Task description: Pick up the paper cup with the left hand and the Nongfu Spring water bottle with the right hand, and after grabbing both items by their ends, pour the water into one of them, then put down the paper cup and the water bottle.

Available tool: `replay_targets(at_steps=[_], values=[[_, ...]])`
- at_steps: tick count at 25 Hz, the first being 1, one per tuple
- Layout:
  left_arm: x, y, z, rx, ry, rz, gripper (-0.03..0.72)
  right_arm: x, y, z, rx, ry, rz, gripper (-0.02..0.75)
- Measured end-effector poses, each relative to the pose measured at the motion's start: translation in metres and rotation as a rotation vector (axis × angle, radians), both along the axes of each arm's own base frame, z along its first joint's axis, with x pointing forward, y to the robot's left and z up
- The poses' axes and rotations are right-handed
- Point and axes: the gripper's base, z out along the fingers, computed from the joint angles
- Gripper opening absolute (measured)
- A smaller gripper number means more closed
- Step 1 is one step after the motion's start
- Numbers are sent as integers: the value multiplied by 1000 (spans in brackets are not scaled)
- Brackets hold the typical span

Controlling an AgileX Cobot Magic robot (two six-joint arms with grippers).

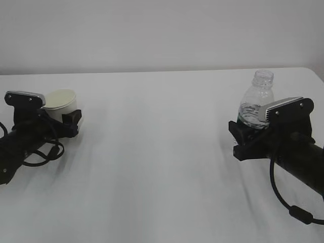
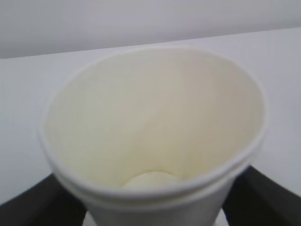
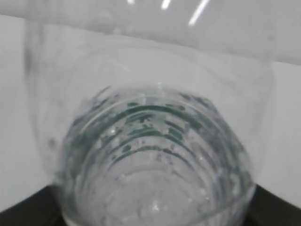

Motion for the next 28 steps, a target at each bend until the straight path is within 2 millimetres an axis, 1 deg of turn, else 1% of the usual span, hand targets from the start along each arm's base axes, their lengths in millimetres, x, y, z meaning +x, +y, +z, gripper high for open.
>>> replay_targets(at_steps=[2,7,15,18,22,28], values=[[3,0,0,-1,-7,0,587,0,0,0,0,0,0,457],[8,-1,-11,1,3,-2,587,0,0,0,0,0,0,458],[15,-2,-9,-1,-18,-3,585,0,0,0,0,0,0,457],[15,-2,-9,-1,-18,-3,552,0,0,0,0,0,0,457],[15,-2,-9,-2,-21,-3,481,0,0,0,0,0,0,458],[14,-3,-9,0,-25,-23,465,0,0,0,0,0,0,458]])
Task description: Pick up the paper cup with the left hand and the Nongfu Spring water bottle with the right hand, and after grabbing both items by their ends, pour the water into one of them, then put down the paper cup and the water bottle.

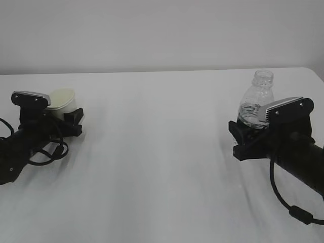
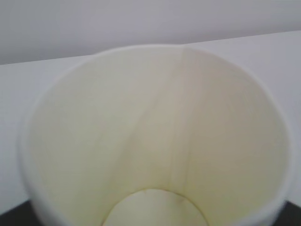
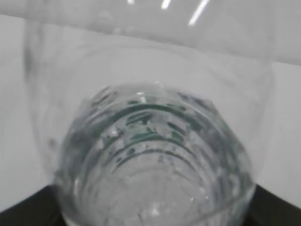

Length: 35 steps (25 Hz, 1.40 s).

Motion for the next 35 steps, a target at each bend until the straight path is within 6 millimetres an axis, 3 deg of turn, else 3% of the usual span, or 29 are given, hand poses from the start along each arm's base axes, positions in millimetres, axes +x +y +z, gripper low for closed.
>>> replay_targets(at_steps=[19,35], values=[[-56,-11,29,26,51,-202,463,-1,4,0,-9,-2,48,458],[-83,-41,29,29,98,-646,462,-6,14,-1,-34,-7,185,458]])
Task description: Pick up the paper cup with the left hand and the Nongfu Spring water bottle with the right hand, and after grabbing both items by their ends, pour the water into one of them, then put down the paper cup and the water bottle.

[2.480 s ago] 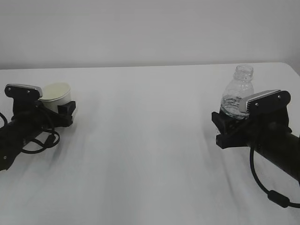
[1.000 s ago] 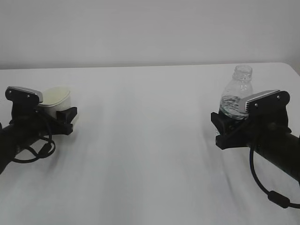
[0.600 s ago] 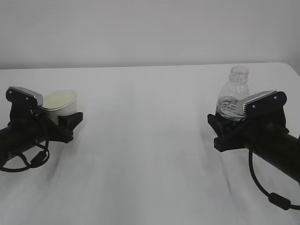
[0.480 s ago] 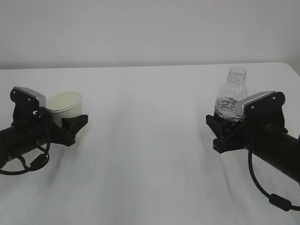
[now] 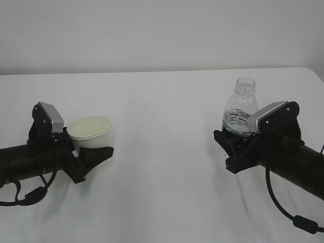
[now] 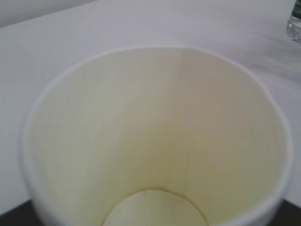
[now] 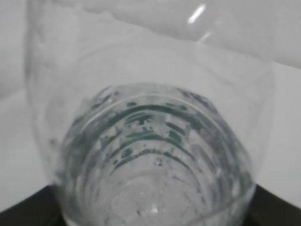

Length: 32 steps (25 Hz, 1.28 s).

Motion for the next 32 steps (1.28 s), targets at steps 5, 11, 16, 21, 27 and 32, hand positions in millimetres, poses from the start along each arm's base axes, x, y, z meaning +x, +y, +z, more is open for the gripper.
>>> replay_targets(at_steps=[5,11,16,21,27,32], values=[[-6,-6,-1,13,0,-84,462,-2,3,0,-8,-2,43,458],[-17,-32,-1,16,0,-185,462,-4,6,0,-16,-3,88,457],[-29,-57,0,16,-3,-273,462,-6,9,-1,-23,-5,124,458],[-39,-79,16,2,-55,-332,462,-8,11,-1,-30,-6,164,458],[-50,-100,37,-39,-87,-384,462,-10,14,-1,-38,-8,204,457],[-60,-112,37,-59,-51,-420,462,-12,17,0,-47,-16,254,457]])
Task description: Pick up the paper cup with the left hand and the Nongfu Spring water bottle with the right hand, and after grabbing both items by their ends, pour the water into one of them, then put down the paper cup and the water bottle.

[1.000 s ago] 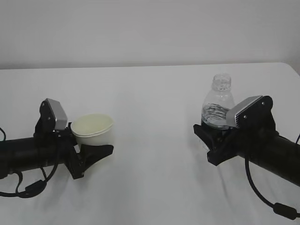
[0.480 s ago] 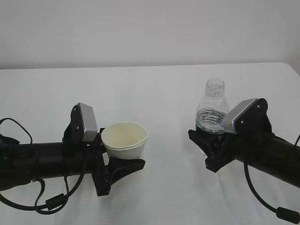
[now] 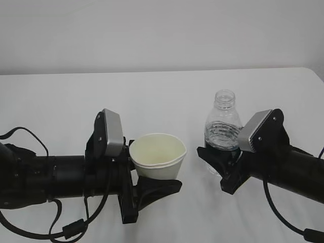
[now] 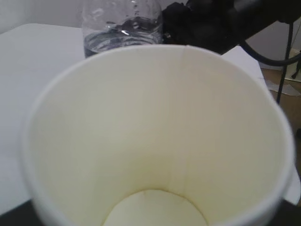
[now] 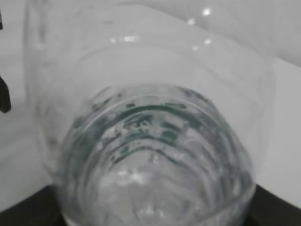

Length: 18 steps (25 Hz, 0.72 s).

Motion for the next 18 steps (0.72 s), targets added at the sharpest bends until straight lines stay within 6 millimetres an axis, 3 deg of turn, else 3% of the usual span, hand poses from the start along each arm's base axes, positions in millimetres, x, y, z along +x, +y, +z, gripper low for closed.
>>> replay_targets(at_steps=[10,18], values=[[-14,-16,0,-4,8,-57,462,-3,4,18,-1,-66,64,457],[-24,-26,0,-5,10,-99,462,-4,7,19,-9,-78,109,457]])
